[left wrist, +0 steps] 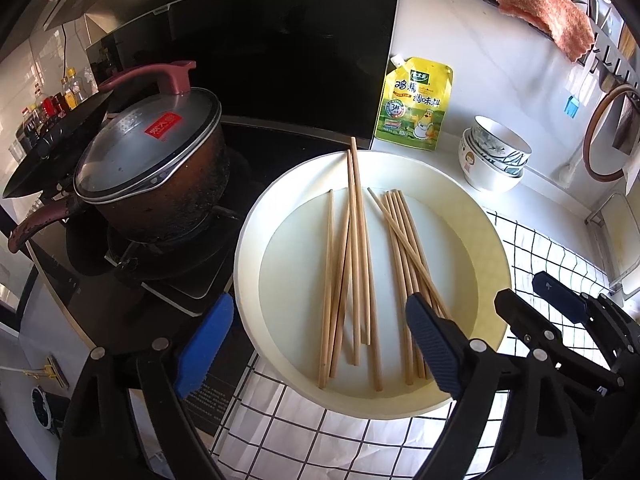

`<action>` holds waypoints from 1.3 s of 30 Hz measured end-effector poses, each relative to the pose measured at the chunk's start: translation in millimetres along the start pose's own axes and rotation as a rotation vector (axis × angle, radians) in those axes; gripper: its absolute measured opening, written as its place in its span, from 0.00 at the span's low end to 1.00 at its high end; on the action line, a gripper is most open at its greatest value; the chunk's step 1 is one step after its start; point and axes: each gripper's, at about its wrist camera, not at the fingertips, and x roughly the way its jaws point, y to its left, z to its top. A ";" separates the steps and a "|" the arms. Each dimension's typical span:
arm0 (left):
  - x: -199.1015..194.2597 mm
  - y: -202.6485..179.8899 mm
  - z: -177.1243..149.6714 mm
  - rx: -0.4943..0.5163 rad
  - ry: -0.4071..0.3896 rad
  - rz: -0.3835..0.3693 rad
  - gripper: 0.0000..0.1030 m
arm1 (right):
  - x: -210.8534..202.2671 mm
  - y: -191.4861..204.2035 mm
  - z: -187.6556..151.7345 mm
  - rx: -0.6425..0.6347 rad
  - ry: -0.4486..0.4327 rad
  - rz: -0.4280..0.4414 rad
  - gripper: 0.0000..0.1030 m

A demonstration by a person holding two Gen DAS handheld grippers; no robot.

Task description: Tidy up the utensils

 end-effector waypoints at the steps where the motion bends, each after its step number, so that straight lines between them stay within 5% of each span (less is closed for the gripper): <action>1: 0.4 0.3 0.5 0.000 0.001 0.000 0.86 | -0.6 0.1 0.1 0.001 -0.001 -0.002 0.48; 39: -6.8 2.7 -3.0 0.009 0.007 0.021 0.93 | -10.4 -1.8 -5.5 0.002 -0.005 -0.023 0.57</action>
